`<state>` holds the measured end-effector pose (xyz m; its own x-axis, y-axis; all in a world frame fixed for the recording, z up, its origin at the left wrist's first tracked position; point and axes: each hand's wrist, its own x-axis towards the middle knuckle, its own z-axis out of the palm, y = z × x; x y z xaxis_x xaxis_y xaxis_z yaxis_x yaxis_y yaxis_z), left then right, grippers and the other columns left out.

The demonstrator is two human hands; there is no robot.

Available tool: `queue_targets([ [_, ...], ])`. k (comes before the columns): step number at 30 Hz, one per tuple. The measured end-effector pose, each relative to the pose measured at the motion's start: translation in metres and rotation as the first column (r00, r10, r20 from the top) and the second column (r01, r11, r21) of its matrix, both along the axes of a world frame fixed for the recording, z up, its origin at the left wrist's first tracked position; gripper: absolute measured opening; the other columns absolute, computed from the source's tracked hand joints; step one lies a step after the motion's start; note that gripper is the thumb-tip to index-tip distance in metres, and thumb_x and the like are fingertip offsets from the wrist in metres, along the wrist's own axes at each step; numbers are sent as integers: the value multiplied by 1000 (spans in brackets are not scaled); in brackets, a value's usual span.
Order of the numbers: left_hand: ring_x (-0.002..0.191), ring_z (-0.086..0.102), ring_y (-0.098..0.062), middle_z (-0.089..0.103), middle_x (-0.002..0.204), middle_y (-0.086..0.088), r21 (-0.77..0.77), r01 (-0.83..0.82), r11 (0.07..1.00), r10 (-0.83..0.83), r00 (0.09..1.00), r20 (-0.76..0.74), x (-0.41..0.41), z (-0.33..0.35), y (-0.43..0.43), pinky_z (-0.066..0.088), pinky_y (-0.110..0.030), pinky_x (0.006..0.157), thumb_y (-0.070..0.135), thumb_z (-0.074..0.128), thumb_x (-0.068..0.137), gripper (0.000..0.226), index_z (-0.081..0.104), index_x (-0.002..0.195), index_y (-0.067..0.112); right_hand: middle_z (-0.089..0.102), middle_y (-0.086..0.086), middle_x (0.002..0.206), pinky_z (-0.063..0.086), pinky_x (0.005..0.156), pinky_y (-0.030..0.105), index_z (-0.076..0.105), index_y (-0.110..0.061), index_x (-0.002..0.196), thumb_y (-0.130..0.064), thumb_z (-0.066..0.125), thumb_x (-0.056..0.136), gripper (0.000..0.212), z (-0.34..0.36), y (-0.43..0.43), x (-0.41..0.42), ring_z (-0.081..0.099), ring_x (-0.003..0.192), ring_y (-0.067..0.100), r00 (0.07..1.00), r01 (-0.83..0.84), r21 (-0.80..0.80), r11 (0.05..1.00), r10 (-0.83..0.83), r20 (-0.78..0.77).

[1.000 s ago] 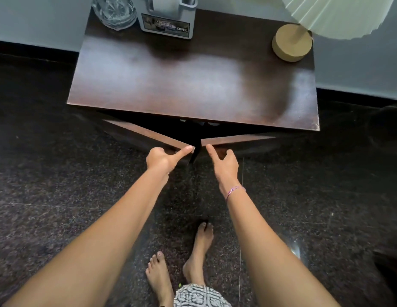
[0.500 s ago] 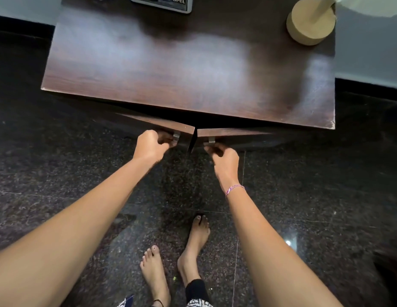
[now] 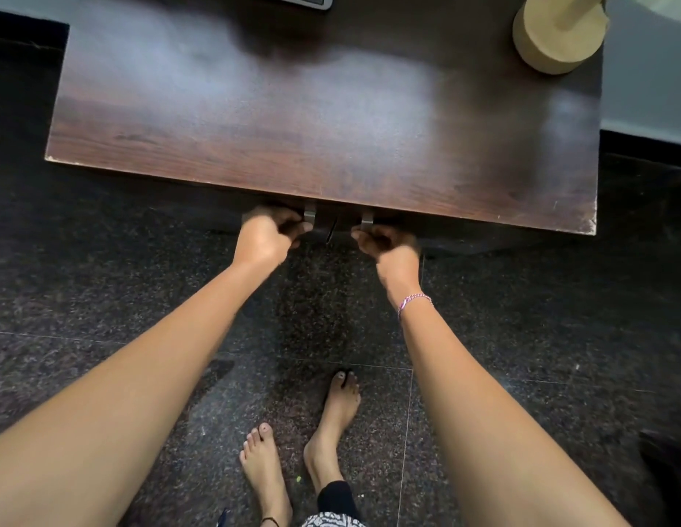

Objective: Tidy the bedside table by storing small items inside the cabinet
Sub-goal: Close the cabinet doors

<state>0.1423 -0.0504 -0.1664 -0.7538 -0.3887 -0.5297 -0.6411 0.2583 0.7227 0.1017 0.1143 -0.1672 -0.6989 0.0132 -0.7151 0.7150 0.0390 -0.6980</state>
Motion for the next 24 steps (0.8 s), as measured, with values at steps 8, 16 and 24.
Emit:
queue_targets([
  [8, 84, 56, -18, 67, 104, -22, -23, -7, 1000, 6, 999, -45, 0, 4, -1, 44, -4, 62, 2, 67, 82, 20, 66, 99, -8, 68, 6, 77, 55, 78, 21, 64, 14, 93, 12, 62, 80, 14, -6, 0, -3, 64, 62, 6, 1000, -29, 61, 998, 29, -4],
  [16, 89, 55, -21, 66, 107, -26, -22, -58, 998, 57, 997, -48, -2, 14, 5, 39, 0, 68, -5, 65, 80, 20, 65, 98, -13, 70, 19, 65, 54, 80, 42, 58, 12, 73, 19, 46, 84, 18, 0, -1, -10, 64, 65, 26, 999, -7, 78, 997, 4, 40],
  [24, 90, 63, -37, 68, 96, -20, -390, 347, 853, -193, 904, 382, -4, 35, 4, 48, -36, 71, 18, 60, 85, 21, 68, 94, 2, 67, 16, 117, 49, 73, 15, 67, 2, 110, -14, 72, 81, 33, 15, -6, -15, 62, 89, 17, 942, -335, 325, 884, 315, 114],
])
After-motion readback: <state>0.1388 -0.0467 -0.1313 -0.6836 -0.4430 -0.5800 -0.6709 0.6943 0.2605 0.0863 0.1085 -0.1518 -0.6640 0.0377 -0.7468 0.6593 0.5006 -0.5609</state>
